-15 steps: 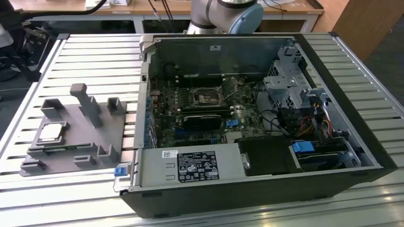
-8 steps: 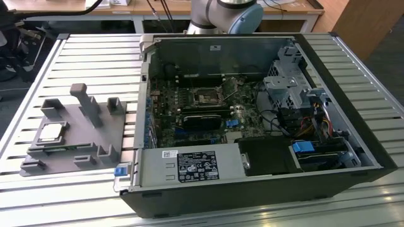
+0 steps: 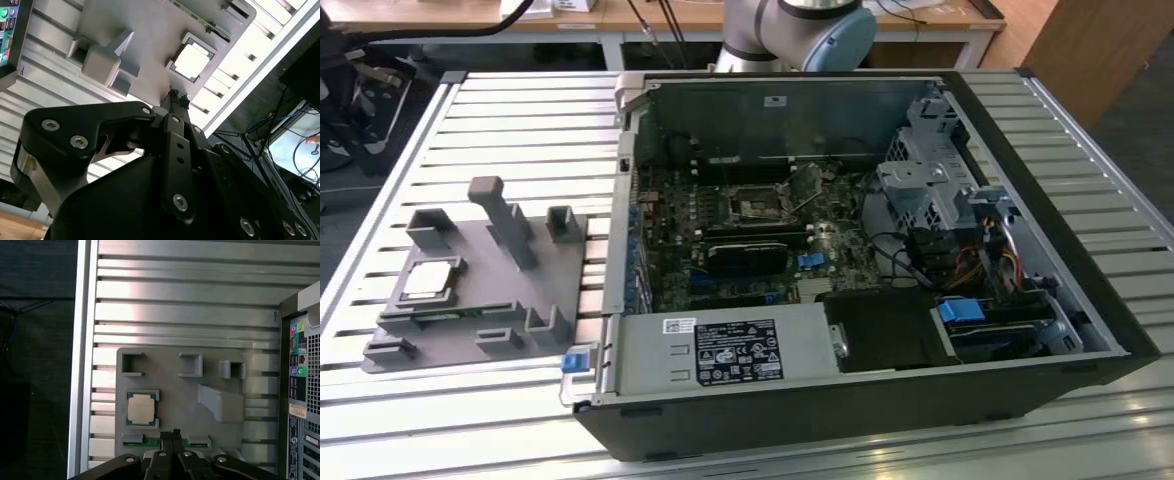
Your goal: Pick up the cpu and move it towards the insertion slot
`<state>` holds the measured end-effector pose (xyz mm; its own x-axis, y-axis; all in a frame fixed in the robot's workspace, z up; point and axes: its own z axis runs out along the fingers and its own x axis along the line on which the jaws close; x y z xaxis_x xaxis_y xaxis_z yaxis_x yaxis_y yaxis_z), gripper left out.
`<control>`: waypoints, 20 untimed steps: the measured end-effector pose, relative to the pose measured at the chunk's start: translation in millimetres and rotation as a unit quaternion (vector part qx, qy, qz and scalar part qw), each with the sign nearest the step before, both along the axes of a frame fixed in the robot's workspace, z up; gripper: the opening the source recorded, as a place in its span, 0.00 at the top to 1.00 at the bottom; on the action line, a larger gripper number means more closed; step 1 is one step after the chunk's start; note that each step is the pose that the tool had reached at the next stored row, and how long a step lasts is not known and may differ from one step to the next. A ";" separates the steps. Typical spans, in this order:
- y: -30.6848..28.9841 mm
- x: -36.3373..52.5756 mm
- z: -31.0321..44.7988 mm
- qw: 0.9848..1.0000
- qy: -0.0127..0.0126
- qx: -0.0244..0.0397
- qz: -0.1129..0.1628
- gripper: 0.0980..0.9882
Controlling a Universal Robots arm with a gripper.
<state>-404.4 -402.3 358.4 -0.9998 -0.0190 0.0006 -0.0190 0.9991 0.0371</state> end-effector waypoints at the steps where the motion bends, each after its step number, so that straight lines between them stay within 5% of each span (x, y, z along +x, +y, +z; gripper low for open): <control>1: -0.1 -0.6 -0.3 1.000 0.000 0.000 0.000 0.99; 20: -1.4 -4.0 -5.9 1.000 0.000 0.000 0.000 0.99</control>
